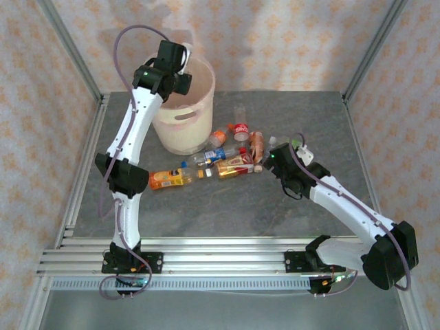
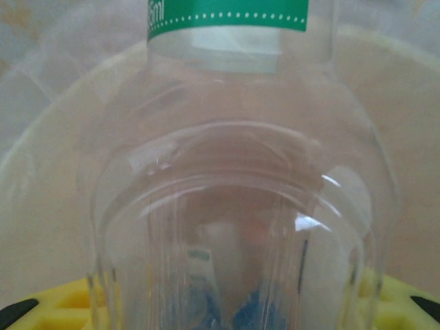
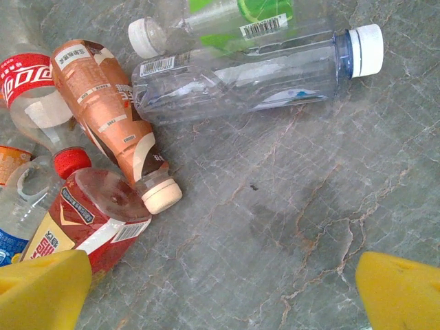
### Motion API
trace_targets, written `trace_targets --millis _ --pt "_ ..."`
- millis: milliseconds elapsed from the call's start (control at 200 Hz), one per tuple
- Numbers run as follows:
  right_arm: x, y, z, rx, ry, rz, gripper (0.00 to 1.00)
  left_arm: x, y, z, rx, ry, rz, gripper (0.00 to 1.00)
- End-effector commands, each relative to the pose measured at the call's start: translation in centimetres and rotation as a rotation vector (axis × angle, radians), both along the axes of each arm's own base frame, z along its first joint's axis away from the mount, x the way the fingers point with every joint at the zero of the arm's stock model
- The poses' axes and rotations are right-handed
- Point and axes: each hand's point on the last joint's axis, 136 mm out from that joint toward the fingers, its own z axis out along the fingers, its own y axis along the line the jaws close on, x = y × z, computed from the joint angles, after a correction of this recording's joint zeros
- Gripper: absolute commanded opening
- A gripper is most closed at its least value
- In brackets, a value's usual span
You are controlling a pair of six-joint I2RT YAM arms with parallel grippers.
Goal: Put the plastic bottles in the bin
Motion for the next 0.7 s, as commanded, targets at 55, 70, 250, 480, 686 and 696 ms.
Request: trace_targets --millis 55,70,250,480,686,696 --pt "-0.2 -0.3 -0.5 -0.009 0.013 -0.015 0.99 -0.7 2.3 0.1 0.043 0.032 -0.013 0.47" --pt "-0.2 -0.3 -0.5 -0.008 0.013 -0.016 0.99 -0.6 2.3 0.0 0.046 0.035 -0.015 0.47" --pt "-0.1 -0.1 -0.8 -0.004 0.022 -0.017 0.99 -0.6 2.7 -2.1 0.095 0.098 -0.047 0.49" --pt "-0.2 0.1 -0.9 0.005 0.024 -0.017 0.99 -0.9 2.0 -4.6 0.105 0.178 -0.109 0.57" --pt "-0.3 0.4 -1.2 0.013 0.025 -0.012 0.99 -0.7 1.6 -6.1 0.104 0.215 -0.125 0.64" --pt "-0.3 0.4 -1.2 0.015 0.025 -0.011 0.99 -0.6 1.7 -6.2 0.104 0.217 -0.125 0.64"
